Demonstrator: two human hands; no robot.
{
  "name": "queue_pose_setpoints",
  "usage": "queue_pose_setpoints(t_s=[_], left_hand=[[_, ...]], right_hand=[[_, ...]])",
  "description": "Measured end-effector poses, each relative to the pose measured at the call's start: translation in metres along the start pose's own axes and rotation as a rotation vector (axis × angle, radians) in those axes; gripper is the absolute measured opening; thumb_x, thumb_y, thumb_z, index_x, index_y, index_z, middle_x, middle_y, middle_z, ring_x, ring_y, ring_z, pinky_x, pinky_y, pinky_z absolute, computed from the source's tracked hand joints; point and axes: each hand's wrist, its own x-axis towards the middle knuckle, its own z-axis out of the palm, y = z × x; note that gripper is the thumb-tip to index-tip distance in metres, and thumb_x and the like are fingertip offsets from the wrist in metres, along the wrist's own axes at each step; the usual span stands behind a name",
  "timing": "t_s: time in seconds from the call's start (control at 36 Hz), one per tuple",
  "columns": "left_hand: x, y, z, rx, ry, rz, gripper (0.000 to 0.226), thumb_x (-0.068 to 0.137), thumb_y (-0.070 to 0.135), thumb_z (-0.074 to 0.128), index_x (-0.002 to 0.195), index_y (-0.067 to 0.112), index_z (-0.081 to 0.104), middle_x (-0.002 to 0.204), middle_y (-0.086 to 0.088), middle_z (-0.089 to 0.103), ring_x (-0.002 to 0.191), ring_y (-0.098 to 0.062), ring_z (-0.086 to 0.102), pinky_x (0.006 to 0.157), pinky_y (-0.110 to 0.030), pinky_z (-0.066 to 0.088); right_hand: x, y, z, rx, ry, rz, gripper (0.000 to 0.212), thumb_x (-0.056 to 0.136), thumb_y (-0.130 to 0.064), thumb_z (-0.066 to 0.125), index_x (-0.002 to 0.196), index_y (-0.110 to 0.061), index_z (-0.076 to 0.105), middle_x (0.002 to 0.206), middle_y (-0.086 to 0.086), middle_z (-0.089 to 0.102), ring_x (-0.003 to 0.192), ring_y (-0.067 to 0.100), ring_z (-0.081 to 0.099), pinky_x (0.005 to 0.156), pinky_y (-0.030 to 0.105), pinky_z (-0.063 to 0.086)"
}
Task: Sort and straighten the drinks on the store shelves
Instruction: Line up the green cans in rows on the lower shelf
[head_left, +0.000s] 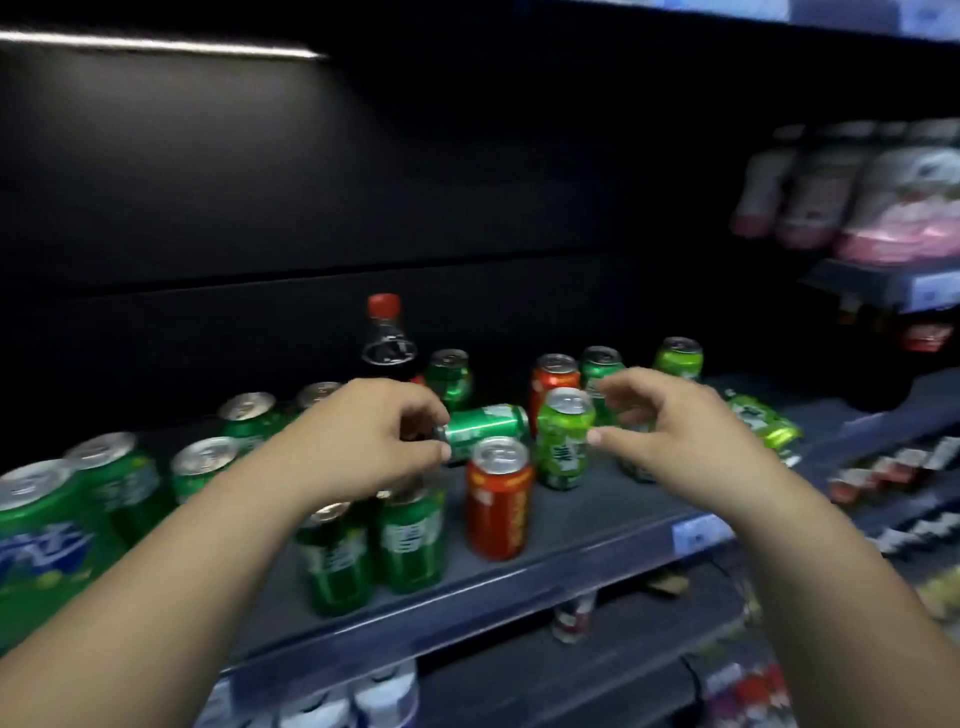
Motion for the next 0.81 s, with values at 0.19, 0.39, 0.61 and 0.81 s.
queue_pose_setpoints(t_s=[0.19, 0.39, 0.61, 0.81], left_hand=[[0.044, 0.041, 0.041, 0.149, -0.167, -0.026, 0.05, 0.079, 0.058, 0.071, 0.122, 0.034, 0.064, 0.115, 0.011, 0.065, 0.1, -0.009, 0.061, 0.089, -0.03, 0.05], [0.053, 0.053, 0.063, 0.298, -0.402, -0.139, 0.092, 0.058, 0.059, 0.084, 0.139, 0.04, 0.045, 0.13, 0.013, 0.057, 0.113, -0.011, 0.057, 0.095, -0.032, 0.051], [0.05, 0.057, 0.069, 0.272, -0.317, -0.204, 0.075, 0.058, 0.05, 0.088, 0.123, 0.041, 0.053, 0.117, 0.015, 0.059, 0.101, -0.009, 0.06, 0.086, -0.033, 0.056], [0.036, 0.053, 0.055, 0.265, -0.173, -0.176, 0.095, 0.062, 0.059, 0.084, 0.144, 0.039, 0.041, 0.136, 0.013, 0.051, 0.122, -0.012, 0.053, 0.101, -0.034, 0.047]], right_hand=[[0.02, 0.095, -0.025, -0.088, -0.028, 0.119, 0.056, 0.077, -0.043, 0.083, 0.128, -0.032, 0.063, 0.119, -0.011, 0.066, 0.105, 0.012, 0.063, 0.092, 0.035, 0.052], [0.029, 0.138, -0.023, -0.03, -0.001, 0.199, 0.077, 0.077, -0.041, 0.084, 0.144, -0.028, 0.048, 0.145, 0.0, 0.054, 0.129, 0.021, 0.054, 0.104, 0.042, 0.048], [0.046, 0.139, -0.006, 0.155, -0.082, 0.227, 0.102, 0.079, -0.039, 0.084, 0.159, -0.033, 0.02, 0.158, -0.001, 0.04, 0.141, 0.021, 0.042, 0.104, 0.033, 0.04], [0.05, 0.11, -0.008, 0.068, 0.094, 0.078, 0.086, 0.081, -0.039, 0.081, 0.152, -0.03, 0.034, 0.155, -0.004, 0.04, 0.138, 0.019, 0.041, 0.103, 0.029, 0.035]])
